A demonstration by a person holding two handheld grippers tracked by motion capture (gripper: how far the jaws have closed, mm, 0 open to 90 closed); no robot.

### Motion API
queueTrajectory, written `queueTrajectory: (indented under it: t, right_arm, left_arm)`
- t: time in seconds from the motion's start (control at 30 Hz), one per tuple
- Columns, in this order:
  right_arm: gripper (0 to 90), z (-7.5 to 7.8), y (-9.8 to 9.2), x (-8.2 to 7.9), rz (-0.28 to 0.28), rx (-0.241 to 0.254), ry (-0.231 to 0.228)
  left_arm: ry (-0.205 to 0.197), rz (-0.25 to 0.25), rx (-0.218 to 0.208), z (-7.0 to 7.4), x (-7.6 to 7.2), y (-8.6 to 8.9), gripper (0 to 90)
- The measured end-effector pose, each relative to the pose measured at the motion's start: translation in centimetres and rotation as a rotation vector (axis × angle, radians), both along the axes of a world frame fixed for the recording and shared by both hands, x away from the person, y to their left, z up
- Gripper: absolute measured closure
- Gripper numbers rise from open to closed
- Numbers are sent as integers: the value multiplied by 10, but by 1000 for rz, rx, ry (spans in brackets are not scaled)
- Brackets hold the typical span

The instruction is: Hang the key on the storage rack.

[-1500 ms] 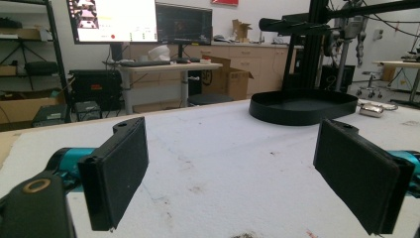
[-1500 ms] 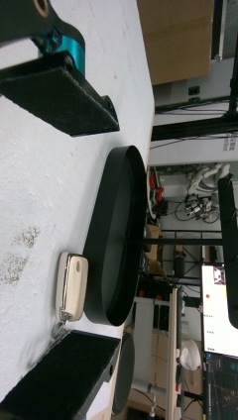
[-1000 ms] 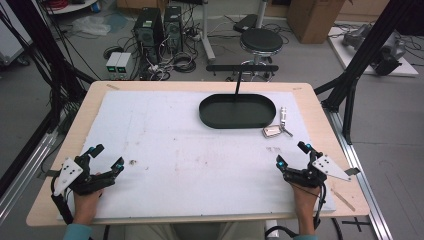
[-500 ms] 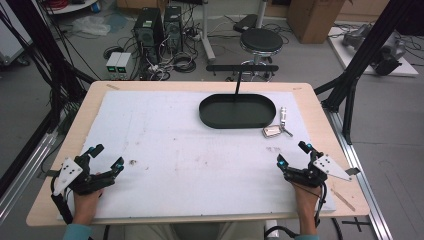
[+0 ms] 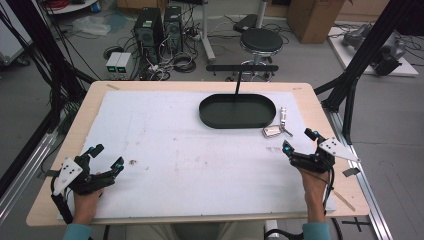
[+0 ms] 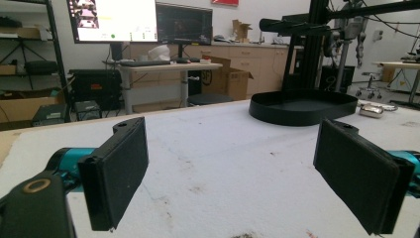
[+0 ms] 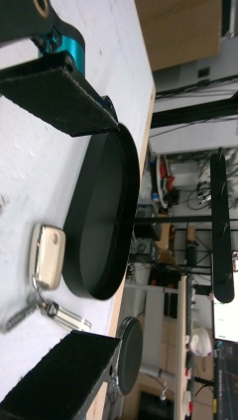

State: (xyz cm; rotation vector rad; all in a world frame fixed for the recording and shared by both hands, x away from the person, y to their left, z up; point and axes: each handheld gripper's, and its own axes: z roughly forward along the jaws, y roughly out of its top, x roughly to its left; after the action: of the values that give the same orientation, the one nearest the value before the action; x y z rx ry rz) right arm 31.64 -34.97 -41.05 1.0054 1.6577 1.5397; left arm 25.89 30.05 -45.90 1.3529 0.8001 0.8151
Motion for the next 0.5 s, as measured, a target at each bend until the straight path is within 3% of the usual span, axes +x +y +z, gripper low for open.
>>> queueTrajectory:
  t: [0.03,0.13,0.2,0.3,0.5]
  right_arm:
    - [33,7,-2,8,11,-5,28]
    - [33,12,-4,15,8,-19,40]
    - [34,20,-5,27,4,-57,81]
    - [34,25,-5,34,-3,-75,107]
    - [34,39,-5,62,-31,-109,210]
  left_arm:
    - [-1,0,0,0,0,0,143]
    - [-1,0,-1,0,0,0,142]
    - [-1,0,-2,0,0,0,142]
    - [-1,0,-1,0,0,0,143]
    - [-2,1,0,0,0,0,143]
